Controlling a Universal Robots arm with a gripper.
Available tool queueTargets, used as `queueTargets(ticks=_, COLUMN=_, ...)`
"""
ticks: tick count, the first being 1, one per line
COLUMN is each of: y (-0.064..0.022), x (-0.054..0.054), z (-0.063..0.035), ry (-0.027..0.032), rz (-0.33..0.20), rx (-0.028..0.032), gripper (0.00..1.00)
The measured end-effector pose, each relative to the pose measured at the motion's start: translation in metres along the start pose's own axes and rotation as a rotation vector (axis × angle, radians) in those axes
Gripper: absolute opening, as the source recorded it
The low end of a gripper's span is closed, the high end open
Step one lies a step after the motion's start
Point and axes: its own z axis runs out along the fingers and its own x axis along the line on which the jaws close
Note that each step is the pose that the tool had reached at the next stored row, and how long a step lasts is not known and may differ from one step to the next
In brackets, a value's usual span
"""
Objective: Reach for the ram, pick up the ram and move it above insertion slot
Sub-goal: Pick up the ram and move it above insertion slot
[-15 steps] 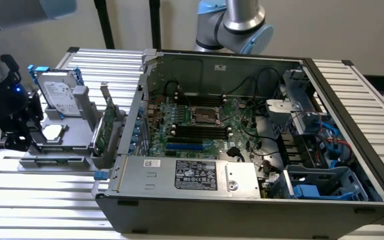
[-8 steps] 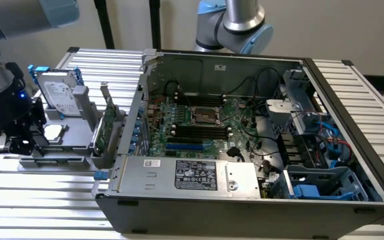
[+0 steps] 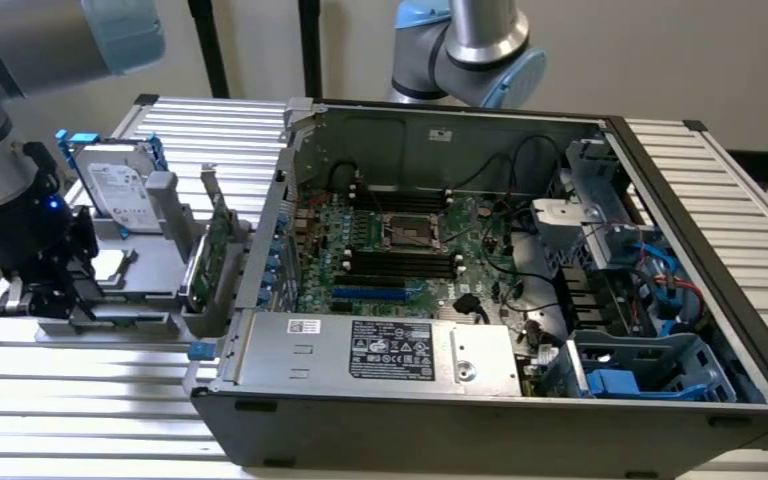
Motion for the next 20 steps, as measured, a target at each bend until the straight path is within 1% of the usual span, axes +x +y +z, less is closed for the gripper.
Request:
queueTargets(ticks=3, y=0.0000, x=0.000, z=0.0053, ry=-0.0001, rz=0.000, rx=0.0000, gripper=0.37)
queueTargets(ticks=10, y=-0.0003, x=-0.001, z=0.0178, ry=-0.0031, rz=0.000, rx=0.0002, gripper=0.37)
queueTargets(ticks=15, y=-0.0010, x=-0.002, z=0.0245, ry=-0.0080, rz=0.000, rx=0.0006, gripper=0.37)
queueTargets(ticks=20, y=-0.0037, x=-0.002, z=0.0279, ry=-0.0120, rz=0.000, rx=0.0009, gripper=0.37)
